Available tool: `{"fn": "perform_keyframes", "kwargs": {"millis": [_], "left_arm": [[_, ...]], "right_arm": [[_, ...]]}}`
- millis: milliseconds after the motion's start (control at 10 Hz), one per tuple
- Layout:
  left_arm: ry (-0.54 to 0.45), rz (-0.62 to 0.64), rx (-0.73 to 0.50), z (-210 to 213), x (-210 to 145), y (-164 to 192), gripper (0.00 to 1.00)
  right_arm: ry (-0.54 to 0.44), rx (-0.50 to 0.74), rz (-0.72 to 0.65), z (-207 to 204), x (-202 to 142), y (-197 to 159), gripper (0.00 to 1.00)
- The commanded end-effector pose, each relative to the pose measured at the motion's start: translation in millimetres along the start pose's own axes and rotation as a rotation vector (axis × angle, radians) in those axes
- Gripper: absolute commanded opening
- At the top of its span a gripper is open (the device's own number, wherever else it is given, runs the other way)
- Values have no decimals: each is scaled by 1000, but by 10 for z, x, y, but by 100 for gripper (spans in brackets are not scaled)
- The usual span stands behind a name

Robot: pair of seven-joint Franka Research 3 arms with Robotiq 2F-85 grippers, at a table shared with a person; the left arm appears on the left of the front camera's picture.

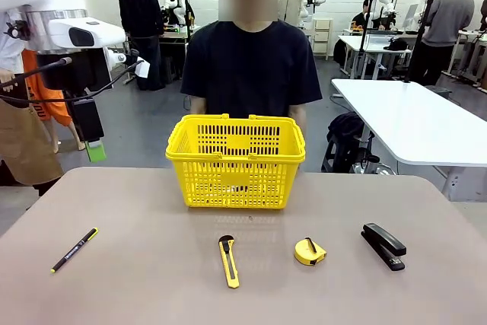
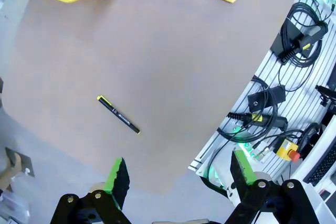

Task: Place the items the person wants into the basket.
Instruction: Pick up the item the person points to and place it in the Market Basket.

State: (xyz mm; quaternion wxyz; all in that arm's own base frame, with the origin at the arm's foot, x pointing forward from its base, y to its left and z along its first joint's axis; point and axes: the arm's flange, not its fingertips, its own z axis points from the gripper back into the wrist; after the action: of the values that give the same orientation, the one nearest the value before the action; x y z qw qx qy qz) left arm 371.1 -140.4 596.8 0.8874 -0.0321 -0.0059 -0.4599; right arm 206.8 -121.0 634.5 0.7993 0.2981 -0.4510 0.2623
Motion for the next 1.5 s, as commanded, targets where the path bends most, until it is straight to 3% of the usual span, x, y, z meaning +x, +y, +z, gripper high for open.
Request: {"fn": "perform_keyframes", "kwargs": {"millis": [0, 300, 500, 700, 800, 1000, 1400], "left_arm": [[-7, -16, 11, 14, -11, 17, 100], [-2, 0, -2, 3, -6, 7, 100], [-392, -124, -71, 325, -686, -134, 100], [-586, -195, -17, 522, -1274, -383, 100], [-670, -240, -53, 654, -1548, -383, 100], [-739, -240, -160, 778, -1937, -2, 100], [-915, -225, -196, 816, -2515, 440, 100]], "right_arm": [[-13, 18, 8, -29, 6, -10, 100], [-13, 18, 8, -29, 6, -10, 100], [-13, 18, 8, -29, 6, -10, 100], [-13, 18, 8, -29, 6, -10, 100], [-13, 18, 8, -29, 6, -10, 100], [-13, 18, 8, -29, 6, -10, 100], [-13, 18, 8, -29, 6, -10, 100]]}}
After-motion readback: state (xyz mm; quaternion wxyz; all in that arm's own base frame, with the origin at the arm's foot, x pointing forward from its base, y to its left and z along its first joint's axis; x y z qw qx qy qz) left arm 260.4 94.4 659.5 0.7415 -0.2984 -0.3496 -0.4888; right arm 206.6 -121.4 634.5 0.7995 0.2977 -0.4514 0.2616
